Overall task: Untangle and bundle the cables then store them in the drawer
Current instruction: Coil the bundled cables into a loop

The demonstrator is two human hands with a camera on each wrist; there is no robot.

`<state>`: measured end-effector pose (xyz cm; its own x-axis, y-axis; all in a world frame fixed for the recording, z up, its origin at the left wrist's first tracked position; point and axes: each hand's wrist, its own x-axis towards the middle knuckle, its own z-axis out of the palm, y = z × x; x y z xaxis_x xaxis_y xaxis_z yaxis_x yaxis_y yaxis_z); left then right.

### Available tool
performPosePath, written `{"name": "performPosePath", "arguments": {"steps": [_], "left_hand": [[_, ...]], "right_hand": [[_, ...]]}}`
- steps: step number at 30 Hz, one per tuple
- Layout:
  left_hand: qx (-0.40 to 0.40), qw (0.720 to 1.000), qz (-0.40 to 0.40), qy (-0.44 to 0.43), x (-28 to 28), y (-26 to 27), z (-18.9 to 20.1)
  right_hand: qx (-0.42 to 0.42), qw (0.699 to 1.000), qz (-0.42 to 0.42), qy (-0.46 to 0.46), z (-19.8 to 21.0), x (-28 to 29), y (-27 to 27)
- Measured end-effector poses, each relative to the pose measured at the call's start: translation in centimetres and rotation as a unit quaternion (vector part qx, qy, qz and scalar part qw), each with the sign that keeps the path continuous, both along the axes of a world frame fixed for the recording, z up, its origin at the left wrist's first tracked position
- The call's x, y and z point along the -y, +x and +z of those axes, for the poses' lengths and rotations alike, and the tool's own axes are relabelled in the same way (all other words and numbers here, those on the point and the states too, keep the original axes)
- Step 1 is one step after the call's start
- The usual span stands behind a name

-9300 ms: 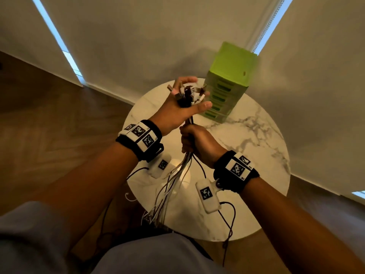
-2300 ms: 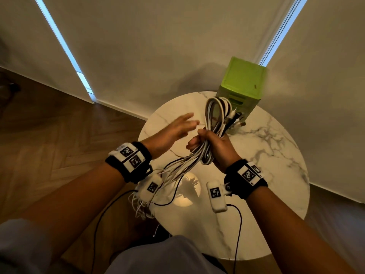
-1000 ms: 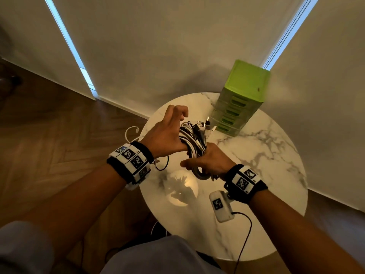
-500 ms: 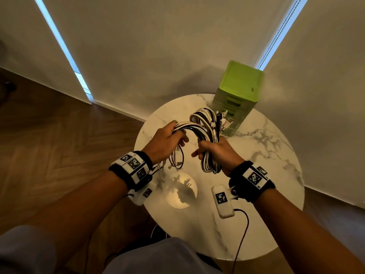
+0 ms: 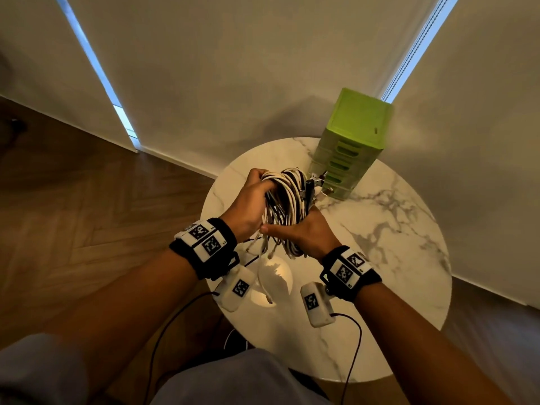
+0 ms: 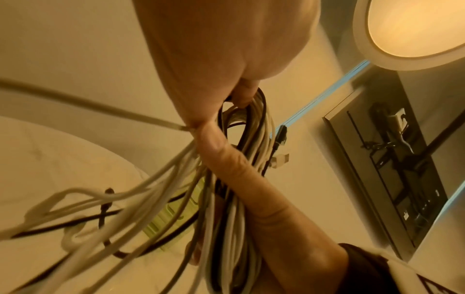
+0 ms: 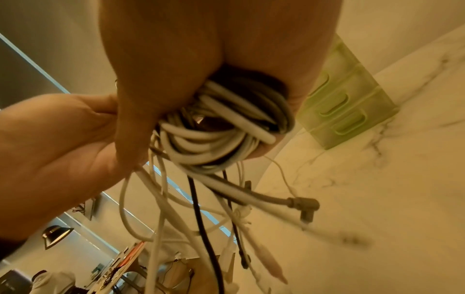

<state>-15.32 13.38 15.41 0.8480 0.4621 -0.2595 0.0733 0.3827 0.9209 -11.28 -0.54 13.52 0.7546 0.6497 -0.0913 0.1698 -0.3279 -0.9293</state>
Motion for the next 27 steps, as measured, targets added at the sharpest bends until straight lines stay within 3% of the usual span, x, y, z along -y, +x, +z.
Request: {"name": "performPosePath", "arguments": {"steps": [5, 8, 12, 16, 19, 23, 27], "left_hand": [[0.022, 0.997, 0.028, -0.066, 0.3, 0.4, 0.5], [0.048, 0.993, 0.032, -0.105, 0.8, 0.5, 0.8], [0.076, 0.987, 0.032, -0.139, 1.1, 0.2, 0.8], [0.081, 0.987, 0.014, -0.141, 1.1, 0.2, 1.2], [0.048, 0.994, -0.026, -0.095, 0.6, 0.1, 1.4], [0.006, 0.992, -0.117, 0.054, -0.8, 0.0, 1.3], [-0.015, 0.972, -0.164, 0.166, -1.4, -1.0, 1.5]], "right_hand": [[0.032, 0.997, -0.002, -0.065, 0.5, -0.5, 0.4], [0.016, 0.998, -0.024, -0.061, 0.9, -1.3, 0.1], [0.067, 0.996, -0.019, -0.061, 0.7, -2.2, 0.6], [-0.026, 1.000, 0.004, -0.007, 0.9, -2.1, 0.6], [-0.079, 0.996, -0.003, 0.040, 0.9, -1.8, 0.2], [-0.163, 0.985, -0.006, 0.061, 0.6, -1.3, 0.2], [-0.143, 0.985, -0.078, 0.062, 0.1, -1.1, 1.3]]}}
